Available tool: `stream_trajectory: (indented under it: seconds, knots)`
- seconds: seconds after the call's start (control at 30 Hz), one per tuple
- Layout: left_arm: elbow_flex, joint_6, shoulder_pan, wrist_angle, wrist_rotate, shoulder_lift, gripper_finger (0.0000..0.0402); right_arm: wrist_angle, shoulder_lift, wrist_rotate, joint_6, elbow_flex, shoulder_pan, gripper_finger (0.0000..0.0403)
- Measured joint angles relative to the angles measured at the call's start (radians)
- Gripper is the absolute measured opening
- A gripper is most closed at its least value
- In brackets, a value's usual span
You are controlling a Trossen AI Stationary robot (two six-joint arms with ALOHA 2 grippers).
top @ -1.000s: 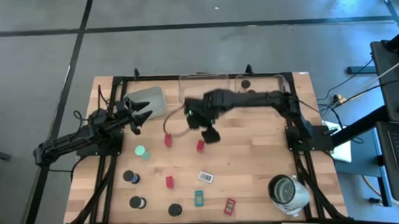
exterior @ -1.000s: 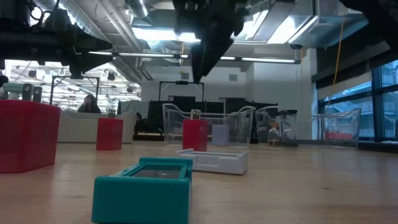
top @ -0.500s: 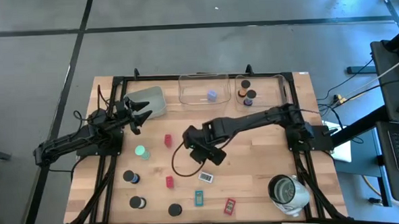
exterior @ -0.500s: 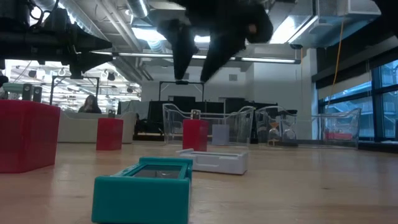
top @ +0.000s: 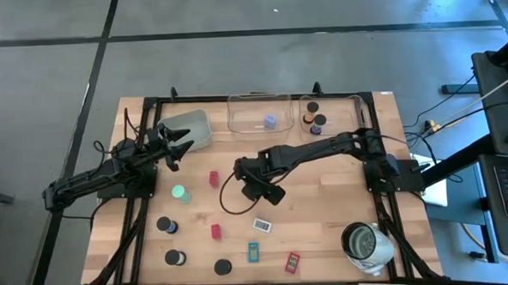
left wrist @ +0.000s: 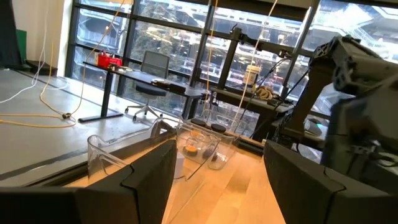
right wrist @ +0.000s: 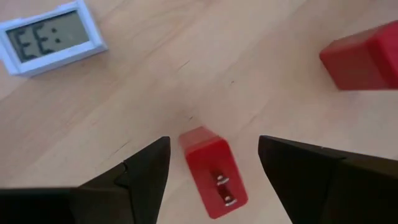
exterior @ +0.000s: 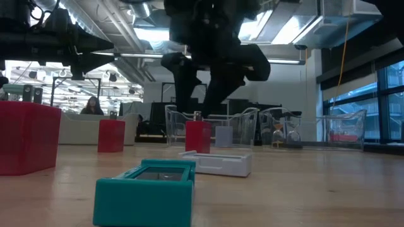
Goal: Pick & Place Office items
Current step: Put the right red adapter into the left transparent bin
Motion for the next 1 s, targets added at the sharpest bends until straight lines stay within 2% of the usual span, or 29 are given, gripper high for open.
stream_trajectory:
  seconds: [0.3, 0.53, 0.67, 0.87, 1.0]
  knots:
    - [0.0, 0.0, 0.0, 0.0, 0.0, 0.0, 0.024, 0.078, 0.005, -0.045, 0.033, -0.074, -0.041, 0.0247]
    - [0.0, 0.023, 0.0, 0.0, -0.001, 0.0, 0.024, 0.08, 0.024, -0.047, 0.098, -0.075, -0.05, 0.0241]
    - [0.0, 0.024, 0.0, -0.003, -0.018, 0.0, 0.024, 0.083, 0.025, -0.051, 0.155, -0.075, -0.05, 0.0208]
    - [0.0, 0.026, 0.0, -0.007, -0.048, 0.0, 0.024, 0.081, 0.025, -0.052, 0.266, -0.075, -0.05, 0.0122]
    - [0.0, 0.025, 0.0, -0.007, -0.05, 0.0, 0.024, 0.067, 0.015, -0.051, 0.375, -0.075, -0.057, 0.0123]
